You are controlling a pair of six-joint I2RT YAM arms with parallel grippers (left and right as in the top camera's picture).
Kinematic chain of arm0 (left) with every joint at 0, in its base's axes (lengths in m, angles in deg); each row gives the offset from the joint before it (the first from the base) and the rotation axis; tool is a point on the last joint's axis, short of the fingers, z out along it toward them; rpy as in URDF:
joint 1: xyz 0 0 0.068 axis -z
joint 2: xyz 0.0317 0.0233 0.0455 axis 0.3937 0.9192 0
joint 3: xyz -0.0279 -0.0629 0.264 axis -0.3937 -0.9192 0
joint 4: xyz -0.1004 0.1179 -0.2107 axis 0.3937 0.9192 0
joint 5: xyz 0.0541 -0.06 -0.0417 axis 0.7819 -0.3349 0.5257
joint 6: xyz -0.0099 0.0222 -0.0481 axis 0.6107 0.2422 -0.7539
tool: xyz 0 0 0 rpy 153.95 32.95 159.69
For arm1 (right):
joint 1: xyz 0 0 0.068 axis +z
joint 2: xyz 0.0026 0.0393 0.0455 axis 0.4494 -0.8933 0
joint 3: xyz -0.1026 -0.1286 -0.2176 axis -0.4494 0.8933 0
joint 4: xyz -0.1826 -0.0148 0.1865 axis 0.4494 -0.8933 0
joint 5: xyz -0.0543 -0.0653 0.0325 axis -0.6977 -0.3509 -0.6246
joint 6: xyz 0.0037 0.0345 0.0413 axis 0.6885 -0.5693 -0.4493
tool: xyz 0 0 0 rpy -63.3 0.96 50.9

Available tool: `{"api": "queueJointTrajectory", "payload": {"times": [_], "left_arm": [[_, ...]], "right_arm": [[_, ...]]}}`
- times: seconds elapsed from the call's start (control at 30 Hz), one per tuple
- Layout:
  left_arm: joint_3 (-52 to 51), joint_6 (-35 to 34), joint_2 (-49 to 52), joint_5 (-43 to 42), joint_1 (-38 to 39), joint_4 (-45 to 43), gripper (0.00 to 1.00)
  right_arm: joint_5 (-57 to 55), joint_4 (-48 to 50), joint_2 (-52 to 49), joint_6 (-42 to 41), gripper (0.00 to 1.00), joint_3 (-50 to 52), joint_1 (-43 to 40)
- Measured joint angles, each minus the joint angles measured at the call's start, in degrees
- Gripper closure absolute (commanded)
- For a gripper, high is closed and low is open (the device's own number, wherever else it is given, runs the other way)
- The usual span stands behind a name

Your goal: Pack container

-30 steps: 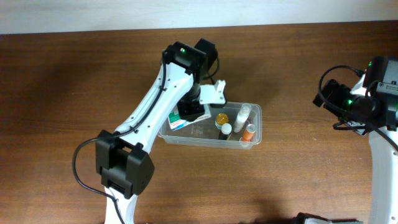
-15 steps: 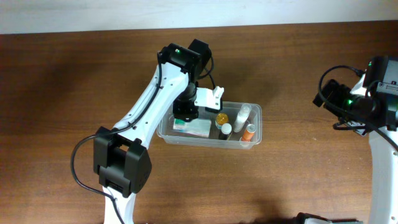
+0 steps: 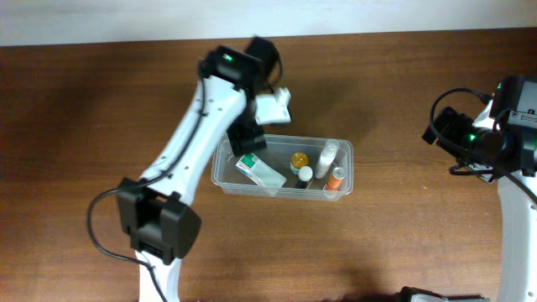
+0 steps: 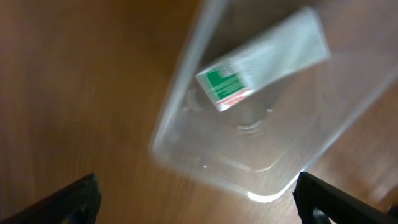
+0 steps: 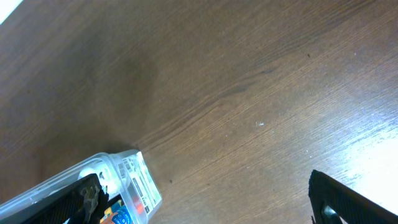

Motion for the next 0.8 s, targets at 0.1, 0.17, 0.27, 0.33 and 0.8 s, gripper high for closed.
{"api": "queueJointTrajectory", "payload": {"times": [0.1,0.17,0.27,0.33,0.8], "left_arm": [[4.11,-9.25,-1.92,0.50,-3.91,2.54,0.00],[6.16,-16.06,-4.39,0.83,-7.58,4.24,0.00],[7.39,-25.40,-9.97,1.20,-13.86,5.42,0.00],[7.69,-30.82,-14.60,1.27,-18.69,5.42,0.00],[8.76,-40.39,-32.98,-3.52,-32.28,6.16,0.00]], "right_arm": [[-0.02,0.00,0.00,0.07,0.02,0.00,0.00],[-0.02,0.02,0.02,0.02,0.02,0.00,0.00],[-0.02,0.02,0.00,0.02,0.02,0.00,0.00],[0.00,0.02,0.00,0.02,0.02,0.00,0.00],[0.00,0.02,0.00,0.04,0.02,0.00,0.00]]}}
